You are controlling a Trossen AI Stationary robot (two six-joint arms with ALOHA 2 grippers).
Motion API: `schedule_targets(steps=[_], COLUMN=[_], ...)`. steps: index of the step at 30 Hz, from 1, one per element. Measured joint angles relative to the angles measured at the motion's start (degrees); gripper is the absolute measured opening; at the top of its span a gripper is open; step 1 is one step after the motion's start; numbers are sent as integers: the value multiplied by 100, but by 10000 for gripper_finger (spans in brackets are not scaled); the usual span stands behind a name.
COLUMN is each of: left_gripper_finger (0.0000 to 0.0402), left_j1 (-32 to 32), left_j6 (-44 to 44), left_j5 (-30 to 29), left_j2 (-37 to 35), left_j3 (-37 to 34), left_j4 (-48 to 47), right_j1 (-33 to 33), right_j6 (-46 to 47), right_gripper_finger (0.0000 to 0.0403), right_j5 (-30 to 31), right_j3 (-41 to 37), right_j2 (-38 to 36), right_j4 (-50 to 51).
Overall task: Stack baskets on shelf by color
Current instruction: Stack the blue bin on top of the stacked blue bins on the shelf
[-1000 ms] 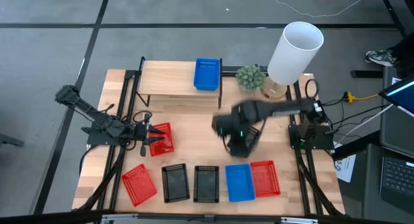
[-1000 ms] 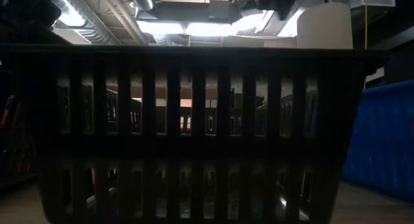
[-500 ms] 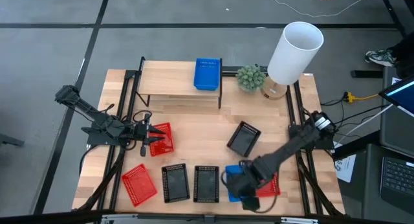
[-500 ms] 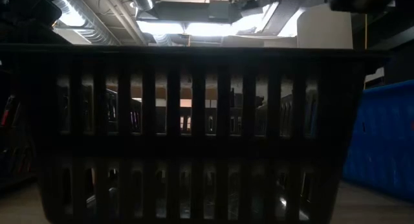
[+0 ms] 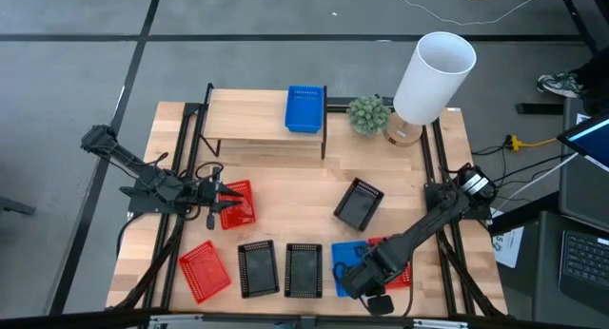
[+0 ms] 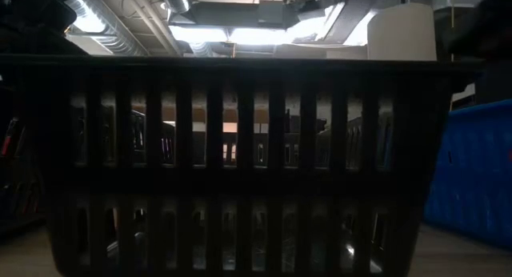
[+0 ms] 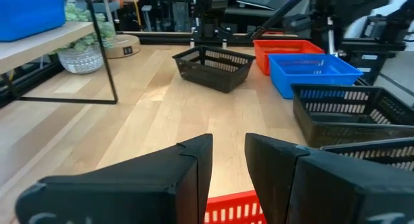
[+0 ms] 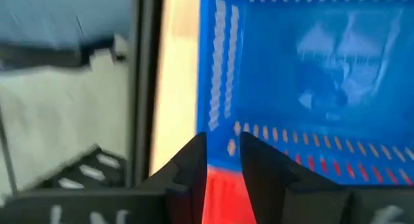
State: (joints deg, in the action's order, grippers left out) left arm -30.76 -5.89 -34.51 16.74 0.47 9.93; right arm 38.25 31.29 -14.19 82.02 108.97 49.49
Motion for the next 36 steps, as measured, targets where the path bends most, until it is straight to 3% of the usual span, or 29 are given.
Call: schedule_targets(steps=[12, 17, 36], left_gripper_finger=[85, 85, 85], left_j1=[0, -1, 0], left_j6=[498, 513, 514], left_j5=[-438, -651, -699], left_j2=[1, 1, -1], left_j3=[0, 0, 0], left_j4=[0, 0, 0], right_j1=[328, 377, 397], right_j6=[347, 467, 1070], right_gripper_finger=[71, 71, 126], right_j5=[930, 963, 1214], right_j3=[2, 2, 6], right_j2=[11, 11, 80], right_j4=[-465, -570, -609])
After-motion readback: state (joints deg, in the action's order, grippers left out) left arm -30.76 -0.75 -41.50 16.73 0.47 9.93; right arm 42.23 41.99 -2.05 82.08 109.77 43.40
